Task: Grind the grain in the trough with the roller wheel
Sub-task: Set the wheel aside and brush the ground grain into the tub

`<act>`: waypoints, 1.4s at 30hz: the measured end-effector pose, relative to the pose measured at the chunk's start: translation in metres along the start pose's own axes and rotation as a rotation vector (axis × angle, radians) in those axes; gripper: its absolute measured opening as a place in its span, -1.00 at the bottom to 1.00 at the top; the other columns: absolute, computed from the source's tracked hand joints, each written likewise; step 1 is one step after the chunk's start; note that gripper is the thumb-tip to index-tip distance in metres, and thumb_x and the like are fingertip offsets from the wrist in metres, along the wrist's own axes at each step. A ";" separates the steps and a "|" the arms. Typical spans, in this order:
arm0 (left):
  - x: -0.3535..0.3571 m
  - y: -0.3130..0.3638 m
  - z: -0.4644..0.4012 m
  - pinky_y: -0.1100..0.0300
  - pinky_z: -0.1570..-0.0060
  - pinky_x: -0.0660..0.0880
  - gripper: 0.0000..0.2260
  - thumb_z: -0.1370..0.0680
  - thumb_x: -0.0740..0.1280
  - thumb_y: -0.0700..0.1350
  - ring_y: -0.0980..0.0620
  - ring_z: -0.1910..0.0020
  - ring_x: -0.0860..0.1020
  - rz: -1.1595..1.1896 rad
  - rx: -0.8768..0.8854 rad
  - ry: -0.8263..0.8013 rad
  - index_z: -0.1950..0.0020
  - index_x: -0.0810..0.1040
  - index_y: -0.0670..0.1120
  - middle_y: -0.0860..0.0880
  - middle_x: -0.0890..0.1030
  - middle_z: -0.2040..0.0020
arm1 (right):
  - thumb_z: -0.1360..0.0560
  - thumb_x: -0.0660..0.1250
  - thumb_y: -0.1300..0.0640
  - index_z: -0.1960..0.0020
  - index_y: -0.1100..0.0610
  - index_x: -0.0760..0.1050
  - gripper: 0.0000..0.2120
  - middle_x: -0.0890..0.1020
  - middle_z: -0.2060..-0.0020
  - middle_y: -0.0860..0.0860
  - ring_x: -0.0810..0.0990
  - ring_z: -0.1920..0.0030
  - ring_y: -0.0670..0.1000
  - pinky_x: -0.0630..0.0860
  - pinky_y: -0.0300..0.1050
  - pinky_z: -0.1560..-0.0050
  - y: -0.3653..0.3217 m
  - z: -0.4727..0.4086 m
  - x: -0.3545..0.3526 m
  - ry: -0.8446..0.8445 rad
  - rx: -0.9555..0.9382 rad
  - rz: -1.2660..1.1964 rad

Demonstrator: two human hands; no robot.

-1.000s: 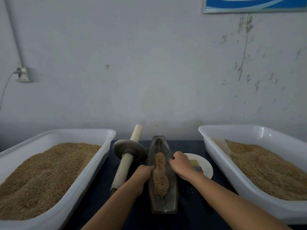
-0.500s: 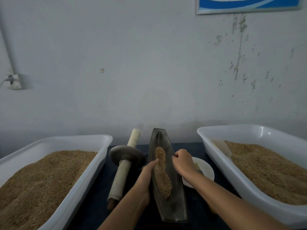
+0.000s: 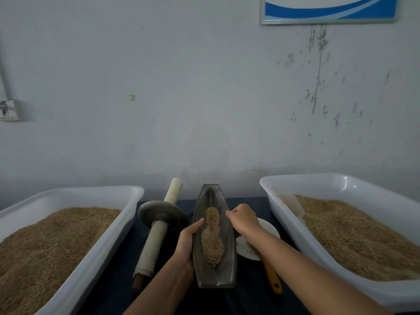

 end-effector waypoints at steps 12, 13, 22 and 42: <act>0.007 0.015 0.004 0.08 0.29 0.48 -0.72 -0.59 0.21 -0.06 -0.16 0.31 0.62 -0.008 0.034 -0.034 0.01 0.56 -0.27 -0.22 0.67 0.23 | -0.58 0.21 -0.01 -0.54 0.23 -0.09 -0.29 0.44 -0.31 0.11 0.52 -0.20 0.09 0.48 -0.06 -0.05 0.041 0.056 -0.033 0.006 -0.027 0.683; 0.006 0.015 0.005 0.07 0.27 0.48 -0.72 -0.59 0.21 -0.06 -0.16 0.30 0.61 -0.005 0.029 -0.033 0.01 0.56 -0.27 -0.22 0.66 0.24 | -0.58 0.23 0.01 -0.55 0.23 -0.13 -0.26 0.44 -0.31 0.11 0.51 -0.21 0.10 0.47 -0.06 -0.07 0.043 0.060 -0.030 -0.026 -0.042 0.706; 0.001 0.010 0.017 0.00 0.19 0.49 -0.69 -0.57 0.23 -0.04 -0.21 0.20 0.61 0.016 0.003 -0.035 -0.07 0.55 -0.28 -0.26 0.66 0.13 | -0.57 0.25 0.21 -0.53 0.26 -0.07 -0.32 0.45 -0.30 0.14 0.51 -0.23 0.09 0.45 -0.11 -0.02 0.036 0.081 -0.019 -0.039 -0.055 0.681; -0.004 0.114 0.047 0.15 0.39 0.54 -0.71 -0.60 0.19 -0.02 -0.09 0.38 0.64 -0.035 0.233 -0.060 0.00 0.56 -0.23 -0.18 0.67 0.25 | -0.56 0.21 0.28 0.09 0.25 0.46 -0.92 0.48 0.32 0.13 0.38 0.55 -0.06 0.22 -0.30 0.62 -0.118 0.075 -0.035 -0.044 -0.118 -0.560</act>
Point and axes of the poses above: each hand's wrist, its own z-axis away from the middle knuckle, its own x-axis out of the palm, y = z × x, the point moved 1 cm from there along -z, towards the middle knuckle
